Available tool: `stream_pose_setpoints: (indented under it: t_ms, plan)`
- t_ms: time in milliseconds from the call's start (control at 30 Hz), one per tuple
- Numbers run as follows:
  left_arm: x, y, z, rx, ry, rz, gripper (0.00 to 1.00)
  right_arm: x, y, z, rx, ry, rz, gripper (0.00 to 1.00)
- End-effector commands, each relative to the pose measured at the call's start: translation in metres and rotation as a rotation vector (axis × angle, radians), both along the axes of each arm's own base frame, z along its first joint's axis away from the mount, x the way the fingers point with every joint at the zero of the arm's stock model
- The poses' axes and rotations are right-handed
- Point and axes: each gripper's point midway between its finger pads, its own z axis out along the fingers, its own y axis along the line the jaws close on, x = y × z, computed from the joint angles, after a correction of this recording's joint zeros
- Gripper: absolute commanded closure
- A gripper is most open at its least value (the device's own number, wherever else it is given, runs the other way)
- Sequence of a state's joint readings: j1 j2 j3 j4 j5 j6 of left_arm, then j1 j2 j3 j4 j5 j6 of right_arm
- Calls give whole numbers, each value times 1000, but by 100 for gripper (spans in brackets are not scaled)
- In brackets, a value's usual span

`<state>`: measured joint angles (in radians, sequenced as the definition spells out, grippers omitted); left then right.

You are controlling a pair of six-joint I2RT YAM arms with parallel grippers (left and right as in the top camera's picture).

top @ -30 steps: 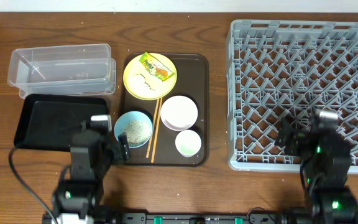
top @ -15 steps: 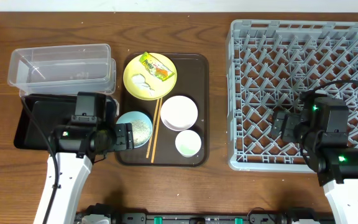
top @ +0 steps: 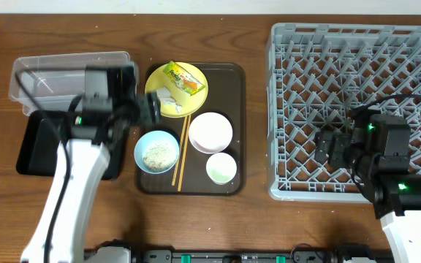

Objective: Sort waste into correct bins and load items into the dishwasher rack

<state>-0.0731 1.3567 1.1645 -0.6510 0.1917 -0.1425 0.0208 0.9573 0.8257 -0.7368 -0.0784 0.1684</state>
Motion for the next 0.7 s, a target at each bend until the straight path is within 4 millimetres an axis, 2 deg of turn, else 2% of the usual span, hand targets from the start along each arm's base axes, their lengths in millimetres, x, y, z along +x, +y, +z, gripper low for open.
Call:
stream_pose_setpoints:
  t_ms: [0,200,433,500,667]
  plan:
    - [31,3,-10,16,15,28,24,3,5,13,15,-32,11,1]
    - [63,-5,-61,9,84,19,23,3,5,13,14,-33,10,1]
    - [70,-13,-118,9,189,19,24,3,5,12,14,-32,10,1]
    - [73,-17,-131,12,204,9,24,3,5,12,14,-32,10,1]
    - [76,-25,-147,15,215,-8,24,3,5,12,14,-31,10,1]
